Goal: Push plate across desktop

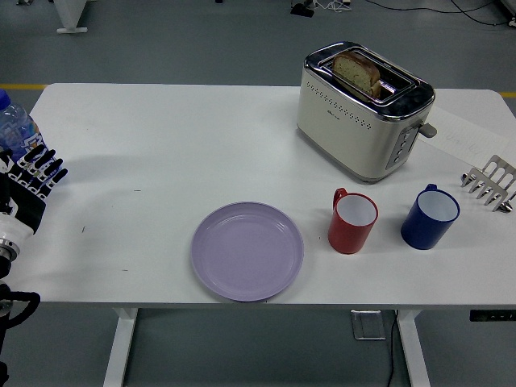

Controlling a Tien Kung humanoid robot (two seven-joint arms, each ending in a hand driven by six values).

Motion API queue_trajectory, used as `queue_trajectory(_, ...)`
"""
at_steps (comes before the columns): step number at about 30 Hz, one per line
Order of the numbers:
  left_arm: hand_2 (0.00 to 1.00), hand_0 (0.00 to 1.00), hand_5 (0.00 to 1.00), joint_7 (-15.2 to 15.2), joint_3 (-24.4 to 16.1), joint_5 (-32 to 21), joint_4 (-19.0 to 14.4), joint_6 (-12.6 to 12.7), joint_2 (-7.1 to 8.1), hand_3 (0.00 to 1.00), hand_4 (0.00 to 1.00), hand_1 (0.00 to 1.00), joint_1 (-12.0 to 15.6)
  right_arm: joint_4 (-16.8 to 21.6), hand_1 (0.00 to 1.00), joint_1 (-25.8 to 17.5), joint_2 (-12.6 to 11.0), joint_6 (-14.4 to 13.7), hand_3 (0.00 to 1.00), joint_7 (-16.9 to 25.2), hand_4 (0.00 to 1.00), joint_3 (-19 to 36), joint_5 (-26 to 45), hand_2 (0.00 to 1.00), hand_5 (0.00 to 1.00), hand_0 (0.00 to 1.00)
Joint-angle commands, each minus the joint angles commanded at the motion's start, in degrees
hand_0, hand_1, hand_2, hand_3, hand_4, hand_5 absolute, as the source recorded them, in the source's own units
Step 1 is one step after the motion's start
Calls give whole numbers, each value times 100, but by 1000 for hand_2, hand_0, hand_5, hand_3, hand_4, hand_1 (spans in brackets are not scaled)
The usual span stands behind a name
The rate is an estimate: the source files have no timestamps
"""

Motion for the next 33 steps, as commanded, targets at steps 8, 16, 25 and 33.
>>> queue_trajectory(8, 708, 734, 998, -10, -170, -88, 49, 6, 103, 656, 552, 744, 193, 4, 518, -31, 6, -23, 561, -11, 213, -7, 26, 610, 520, 577)
queue_trajectory(16, 709, 735, 998, -10, -211, -118, 69, 15, 121, 657, 559, 746, 216, 13, 518, -64, 12, -34, 560, -43, 212, 4, -1, 610, 520, 577)
queue_trajectory(25, 711, 736, 998, 7, -220, -121, 154, 32, 170, 659, 562, 747, 238, 11, 518, -101, 13, -36, 560, -47, 213, 19, -25, 610, 520, 577)
queue_trajectory(33, 715, 736, 998, 48, -201, -131, 225, 64, 177, 661, 571, 748, 205, 5, 518, -74, 7, -34, 561, -15, 211, -26, 47, 611, 518, 576)
